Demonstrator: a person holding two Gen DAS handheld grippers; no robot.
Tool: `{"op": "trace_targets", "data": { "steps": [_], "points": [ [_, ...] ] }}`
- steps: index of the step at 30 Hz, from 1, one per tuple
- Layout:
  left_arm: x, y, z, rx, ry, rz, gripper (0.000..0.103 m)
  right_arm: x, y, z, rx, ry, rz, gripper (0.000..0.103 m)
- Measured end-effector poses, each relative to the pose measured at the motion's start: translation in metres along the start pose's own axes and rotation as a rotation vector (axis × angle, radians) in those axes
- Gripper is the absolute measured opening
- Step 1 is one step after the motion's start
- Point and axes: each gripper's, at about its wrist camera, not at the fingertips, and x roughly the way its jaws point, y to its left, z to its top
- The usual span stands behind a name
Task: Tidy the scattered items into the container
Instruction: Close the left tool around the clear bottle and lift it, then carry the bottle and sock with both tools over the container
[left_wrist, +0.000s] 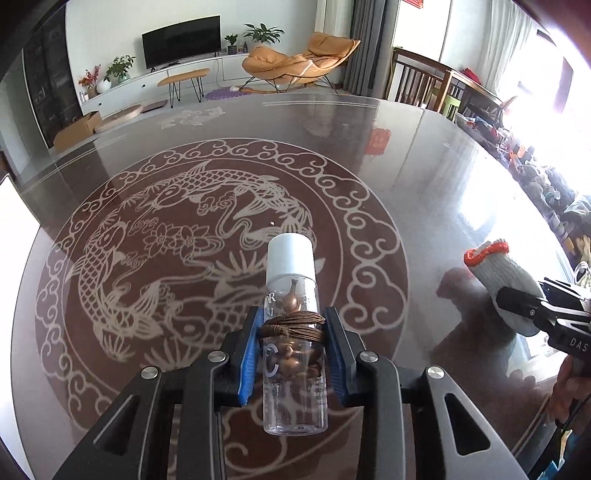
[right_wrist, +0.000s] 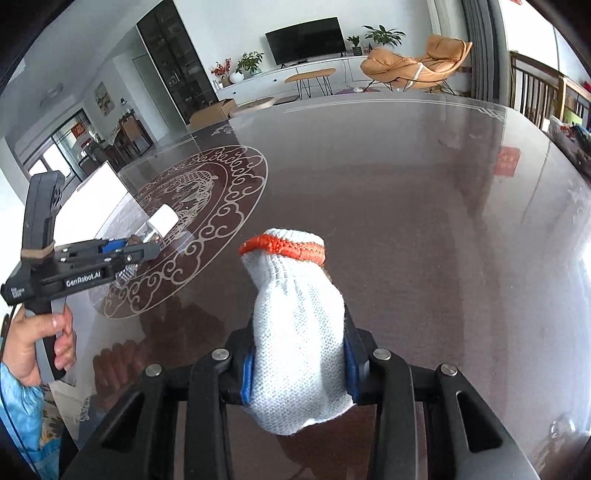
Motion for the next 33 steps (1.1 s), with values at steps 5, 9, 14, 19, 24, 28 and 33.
{"op": "trace_targets", "data": {
  "steps": [5,9,14,19,24,28,33],
  "points": [
    [-0.028,-0.006,-0.036,-0.047,-0.028,0.048,0.032,-0.003,0.022,-0.010,0.017,-0.005,0.022,0.037],
    [-0.045,-0.002,-0.057,-0.096,-0.042,0.061,0.032,0.002,0.052,-0.019,0.004,-0.001,0.048,0.037],
    [-0.058,0.003,-0.070,-0.119,-0.056,0.091,0.032,0.011,0.093,-0.026,-0.049,0.012,0.056,0.037],
    [-0.062,0.006,-0.081,-0.130,-0.064,0.102,0.032,0.022,0.125,-0.030,-0.098,0.020,0.033,0.037],
    [-0.063,0.009,-0.091,-0.146,-0.070,0.105,0.032,0.030,0.146,-0.030,-0.155,0.015,-0.010,0.037],
    [-0.065,0.012,-0.096,-0.159,-0.077,0.112,0.032,0.033,0.155,-0.033,-0.182,0.004,-0.033,0.037],
    [-0.067,0.012,-0.097,-0.156,-0.088,0.124,0.032,0.031,0.148,-0.031,-0.174,0.001,-0.035,0.037]
  ]
}}
